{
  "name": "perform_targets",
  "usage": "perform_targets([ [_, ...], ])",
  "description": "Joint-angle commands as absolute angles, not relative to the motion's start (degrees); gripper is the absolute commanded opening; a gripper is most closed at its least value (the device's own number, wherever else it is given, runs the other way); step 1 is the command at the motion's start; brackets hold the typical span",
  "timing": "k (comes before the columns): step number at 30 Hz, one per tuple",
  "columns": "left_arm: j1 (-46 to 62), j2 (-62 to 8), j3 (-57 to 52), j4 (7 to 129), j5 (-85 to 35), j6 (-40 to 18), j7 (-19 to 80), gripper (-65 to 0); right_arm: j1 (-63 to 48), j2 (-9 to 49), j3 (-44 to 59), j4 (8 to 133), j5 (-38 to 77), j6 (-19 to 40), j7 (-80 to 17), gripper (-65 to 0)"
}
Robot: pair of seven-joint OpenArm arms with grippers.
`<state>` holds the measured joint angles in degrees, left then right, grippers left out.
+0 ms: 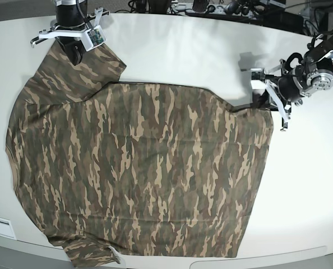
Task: Fold the T-shirt properly
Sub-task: 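Grasp the shirt edges with both grippers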
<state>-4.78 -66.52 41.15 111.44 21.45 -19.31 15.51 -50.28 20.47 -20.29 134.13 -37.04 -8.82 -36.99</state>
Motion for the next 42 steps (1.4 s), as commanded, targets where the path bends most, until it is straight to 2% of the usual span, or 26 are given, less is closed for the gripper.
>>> perform_targets([
  [1,-5.56,-67.99,40.53,112.05,21.43,-18.87,15.53,-65.0,-50.63,20.8,-20.16,135.0,-37.89,-9.47,-35.77,-65.0],
  [4,-5.56,-67.96,40.53,112.05,17.72,-21.76,15.53,-65.0,-50.63,20.8,-20.16,135.0,-37.89,-9.45,-35.75,-65.0],
  [7,-5.54,-67.96,40.53,112.01,15.18,-26.76,15.51,-47.4,-50.63,20.8,-20.16,135.0,-37.89,-9.47,-35.77,-65.0],
  [9,-5.54,-67.96,40.53,112.01,13.67,-27.99,15.53,-34.8,-50.65,20.8,-20.16,135.0,-37.89,-9.47,-35.77,-65.0],
  [10,-5.48,-67.96,40.53,112.01,12.86,-28.29,15.55,-30.3,-50.65,20.8,-20.16,135.0,-37.91,-9.47,-35.77,-65.0],
  [11,-5.41,-67.96,40.53,112.01,12.4,-28.8,15.55,-28.4,-50.65,20.8,-20.16,135.0,-37.91,-9.47,-35.77,-65.0],
  [15,-5.28,-68.53,40.53,112.01,8.54,-31.88,18.39,-28.3,-50.65,20.8,-20.16,135.0,-37.91,-9.45,-35.81,-65.0],
  [21,-4.75,-69.69,40.53,107.0,10.09,-33.36,17.32,-28.3,-50.63,20.8,-20.16,135.0,-37.91,-9.45,-35.79,-65.0],
  [32,-4.58,-69.47,40.62,94.17,26.7,-33.93,-5.28,-28.4,-50.61,20.8,-20.16,135.0,-37.91,-9.47,-35.77,-65.0],
  [42,-4.67,-64.38,40.62,93.62,28.08,-29.3,-5.8,-28.7,-50.61,20.8,-20.16,135.0,-37.89,-9.5,-35.57,-65.0],
])
